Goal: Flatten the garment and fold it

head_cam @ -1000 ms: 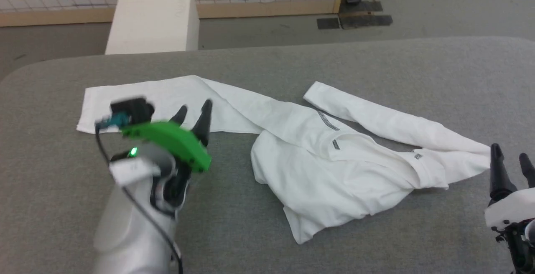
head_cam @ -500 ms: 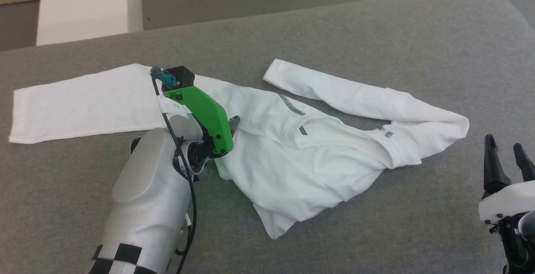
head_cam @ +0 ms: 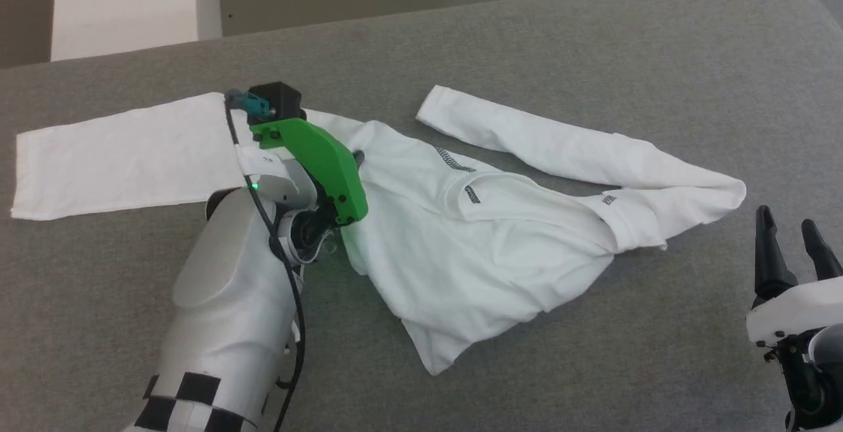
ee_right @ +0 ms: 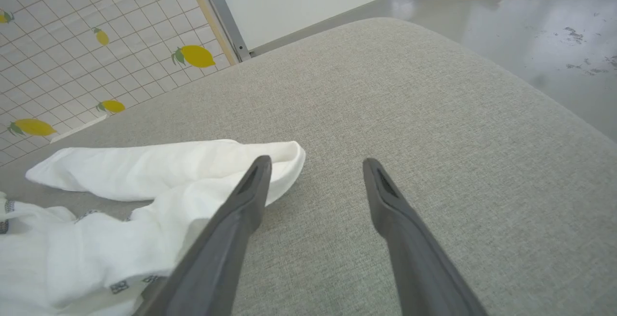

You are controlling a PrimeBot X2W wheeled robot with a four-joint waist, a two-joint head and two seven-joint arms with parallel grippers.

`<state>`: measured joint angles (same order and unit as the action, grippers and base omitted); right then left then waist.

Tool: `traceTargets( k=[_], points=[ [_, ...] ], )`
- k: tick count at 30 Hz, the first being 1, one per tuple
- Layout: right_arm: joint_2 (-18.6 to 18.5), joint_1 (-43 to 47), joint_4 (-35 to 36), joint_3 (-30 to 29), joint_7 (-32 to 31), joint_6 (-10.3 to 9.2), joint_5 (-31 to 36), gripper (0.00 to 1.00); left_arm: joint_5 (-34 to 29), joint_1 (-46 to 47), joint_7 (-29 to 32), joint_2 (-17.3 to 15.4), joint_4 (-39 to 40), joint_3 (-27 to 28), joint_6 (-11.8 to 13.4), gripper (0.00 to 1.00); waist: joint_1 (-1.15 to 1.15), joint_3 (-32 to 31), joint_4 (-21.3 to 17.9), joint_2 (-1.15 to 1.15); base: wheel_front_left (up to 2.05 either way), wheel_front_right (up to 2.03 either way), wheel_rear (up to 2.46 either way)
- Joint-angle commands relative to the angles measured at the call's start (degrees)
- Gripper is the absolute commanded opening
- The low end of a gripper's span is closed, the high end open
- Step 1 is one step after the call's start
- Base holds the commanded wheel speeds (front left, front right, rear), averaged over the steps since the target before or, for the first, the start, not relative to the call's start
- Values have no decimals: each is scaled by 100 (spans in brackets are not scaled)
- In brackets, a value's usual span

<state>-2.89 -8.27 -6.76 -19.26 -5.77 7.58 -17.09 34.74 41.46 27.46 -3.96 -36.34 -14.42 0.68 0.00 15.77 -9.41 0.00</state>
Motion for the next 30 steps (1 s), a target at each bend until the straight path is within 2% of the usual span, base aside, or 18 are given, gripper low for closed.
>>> traceTargets(
  k=[1,5,8,13,18,19,20,21,25,28,30],
  points=[
    [1,-68,-9,3,23,-9,58,100,95,141,-160,-28,67,94,-36,0,0,-103,124,0,0,0,0],
    [2,-55,11,22,-24,-9,138,100,280,183,-549,-100,329,394,-67,0,0,-310,329,0,0,0,0],
    [2,-41,39,71,-73,-9,153,100,317,29,-673,-279,561,563,4,0,0,-478,474,0,0,0,0],
    [2,36,73,122,-160,-9,168,100,224,-795,-672,-662,877,782,420,0,0,-731,780,0,0,0,0],
    [2,130,96,166,-235,-9,157,100,390,-1767,-485,-702,1019,975,757,0,0,-888,1045,0,0,0,0],
    [2,147,98,177,-248,-9,158,100,432,-1883,-459,-683,1030,1001,790,4,0,-908,1088,0,0,0,0],
    [2,160,101,205,-266,-9,157,100,485,-1993,-458,-660,1067,1038,809,69,0,-928,1123,0,0,0,0],
    [2,168,101,232,-277,-9,157,100,565,-2058,-484,-615,1122,1093,801,100,0,-950,1148,0,0,0,0],
    [2,186,132,372,-331,-9,166,100,784,-2228,-903,-539,1629,1312,560,100,0,-1031,1214,0,0,0,0],
    [2,185,182,530,-401,-9,187,100,530,-2493,-1658,-704,2134,1401,344,100,0,-1079,1212,0,0,0,0],
    [2,206,209,692,-534,-9,222,100,88,-2788,-2282,-875,2427,1303,220,100,0,-1096,1220,0,0,0,0]
  ],
)
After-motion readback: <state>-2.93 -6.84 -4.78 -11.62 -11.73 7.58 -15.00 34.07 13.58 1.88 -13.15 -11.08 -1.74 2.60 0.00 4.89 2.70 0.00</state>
